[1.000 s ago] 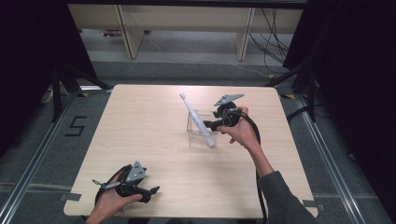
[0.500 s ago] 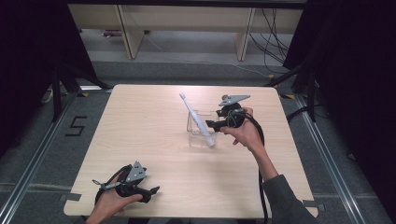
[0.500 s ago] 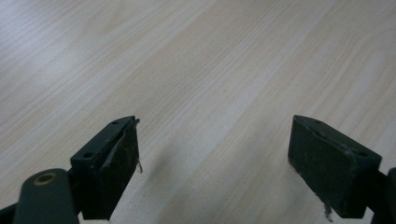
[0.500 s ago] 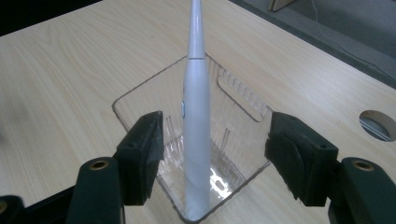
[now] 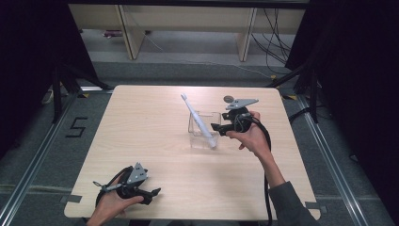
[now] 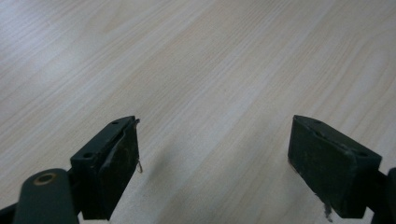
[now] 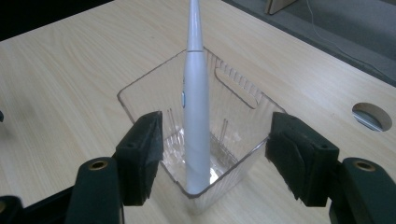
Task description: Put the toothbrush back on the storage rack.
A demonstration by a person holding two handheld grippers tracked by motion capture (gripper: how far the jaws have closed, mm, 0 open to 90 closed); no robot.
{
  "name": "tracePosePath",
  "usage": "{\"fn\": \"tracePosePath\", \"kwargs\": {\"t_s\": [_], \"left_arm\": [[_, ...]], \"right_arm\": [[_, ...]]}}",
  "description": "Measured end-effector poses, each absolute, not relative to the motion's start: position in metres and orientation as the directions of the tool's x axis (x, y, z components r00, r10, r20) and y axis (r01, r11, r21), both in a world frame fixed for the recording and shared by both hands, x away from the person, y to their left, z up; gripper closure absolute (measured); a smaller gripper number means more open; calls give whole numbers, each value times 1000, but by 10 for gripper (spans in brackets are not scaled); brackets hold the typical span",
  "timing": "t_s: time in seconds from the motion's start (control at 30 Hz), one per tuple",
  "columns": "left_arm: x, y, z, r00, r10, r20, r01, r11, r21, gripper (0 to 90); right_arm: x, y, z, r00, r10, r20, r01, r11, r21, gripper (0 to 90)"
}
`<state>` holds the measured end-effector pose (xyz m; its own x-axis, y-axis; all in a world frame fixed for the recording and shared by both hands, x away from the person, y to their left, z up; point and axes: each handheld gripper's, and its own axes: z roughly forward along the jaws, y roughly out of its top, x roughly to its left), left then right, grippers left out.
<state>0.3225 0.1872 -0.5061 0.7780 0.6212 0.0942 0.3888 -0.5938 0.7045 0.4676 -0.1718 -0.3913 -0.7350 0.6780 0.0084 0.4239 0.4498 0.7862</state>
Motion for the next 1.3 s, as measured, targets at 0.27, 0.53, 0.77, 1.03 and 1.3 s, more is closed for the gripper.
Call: {"fn": "tracePosePath", "kwargs": {"t_s": [0.27, 0.53, 0.77, 1.03, 1.3], "left_arm": [[322, 187, -506, 771, 629, 95, 389, -584, 712, 159], [323, 187, -506, 770, 630, 99, 387, -585, 712, 159], [322, 187, -505, 770, 631, 90, 390, -578, 717, 159], [322, 188, -505, 773, 629, 83, 395, -579, 714, 159], [321, 187, -505, 766, 639, 73, 405, -568, 717, 159]], "right_arm": [[461, -178, -388, -728, 686, -11, 399, 436, 807, 360], [453, -188, -387, -719, 695, 8, 423, 428, 799, 340], [443, -198, -386, -716, 698, -4, 416, 432, 800, 327], [431, -210, -387, -703, 711, 7, 425, 412, 806, 314], [421, -226, -392, -680, 733, 17, 437, 386, 813, 304]]}}
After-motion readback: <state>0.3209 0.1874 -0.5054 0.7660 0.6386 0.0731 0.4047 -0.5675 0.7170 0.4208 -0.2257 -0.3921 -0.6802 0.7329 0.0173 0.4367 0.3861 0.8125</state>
